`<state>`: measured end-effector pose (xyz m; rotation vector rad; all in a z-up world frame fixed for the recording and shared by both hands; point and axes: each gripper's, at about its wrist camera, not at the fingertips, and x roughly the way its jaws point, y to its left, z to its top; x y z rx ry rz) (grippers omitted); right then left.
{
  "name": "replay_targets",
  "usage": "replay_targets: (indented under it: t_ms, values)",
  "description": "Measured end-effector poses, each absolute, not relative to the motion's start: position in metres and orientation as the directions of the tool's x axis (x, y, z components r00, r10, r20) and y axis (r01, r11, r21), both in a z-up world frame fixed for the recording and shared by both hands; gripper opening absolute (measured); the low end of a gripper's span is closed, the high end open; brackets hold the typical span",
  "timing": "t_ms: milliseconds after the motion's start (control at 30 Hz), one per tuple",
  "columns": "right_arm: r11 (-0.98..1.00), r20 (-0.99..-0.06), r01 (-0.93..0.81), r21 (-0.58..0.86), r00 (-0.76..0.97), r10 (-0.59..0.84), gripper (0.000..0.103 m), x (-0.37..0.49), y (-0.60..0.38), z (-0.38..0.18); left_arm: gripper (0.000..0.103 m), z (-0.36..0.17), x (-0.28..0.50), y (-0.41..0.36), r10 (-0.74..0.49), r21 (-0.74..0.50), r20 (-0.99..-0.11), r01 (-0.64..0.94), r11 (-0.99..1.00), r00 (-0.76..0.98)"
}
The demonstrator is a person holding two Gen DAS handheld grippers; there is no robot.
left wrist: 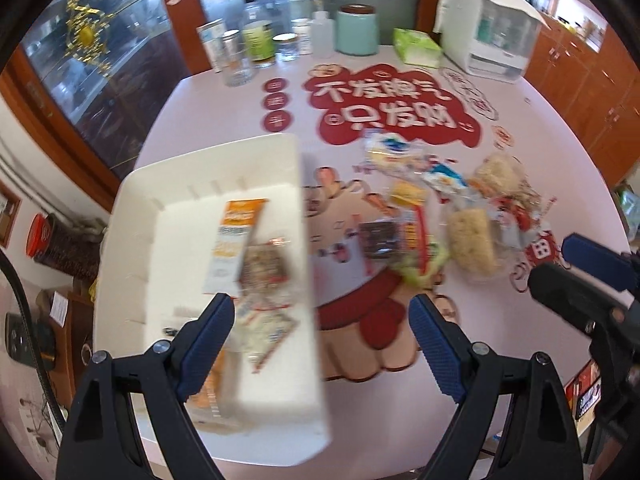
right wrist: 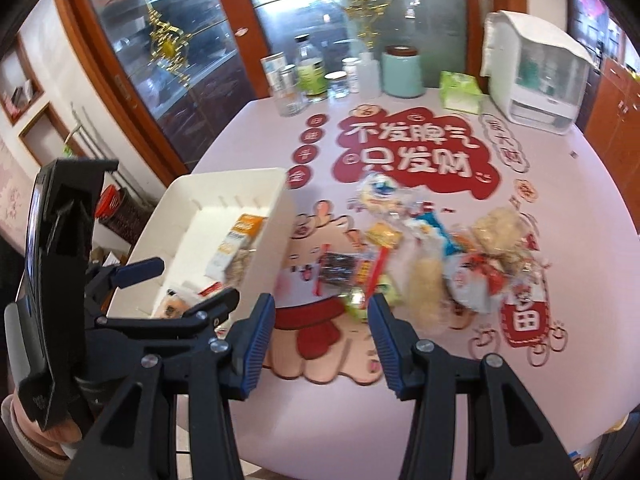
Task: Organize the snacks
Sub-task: 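Move both tools back over the snack pile, then grasp the clear bread bag with left tool while right tool grasps white-red bread bag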
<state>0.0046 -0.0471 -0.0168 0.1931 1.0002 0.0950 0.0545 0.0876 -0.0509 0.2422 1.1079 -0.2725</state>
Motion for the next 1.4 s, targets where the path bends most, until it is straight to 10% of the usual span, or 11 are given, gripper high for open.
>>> replay_targets:
  t_ms: [900,1000,1133,1400]
  values:
    - [0.911,-0.836,-0.412,0.007,0.498,0.232,0.049,0.044,-0.204,-0.092,0.088,-0.153,0.087,-0.081,-0.087,-0.020,-0.971,0.285,0.958,0.224]
    - [0.892,-0.843,-0.452,0.030,0.469,0.265,0.053,0.044,-0.203,-0.104,0.074,-0.165,0.089,-0.081,-0.092,-0.036,-0.976,0.272,0.962,0.195]
    - [0.867,-0.854,-0.498,0.008,0.448,0.265,0.056,0.045,-0.199,-0.119,0.030,-0.177,0.092,-0.077,-0.111,-0.067,-0.981,0.260,0.963,0.159]
    - [0.849,-0.887,-0.528,-0.001,0.393,0.244,0.058,0.066,-0.187,-0.147,0.028,-0.176,0.088,-0.063,-0.103,-0.046,-0.975,0.276,0.960,0.196]
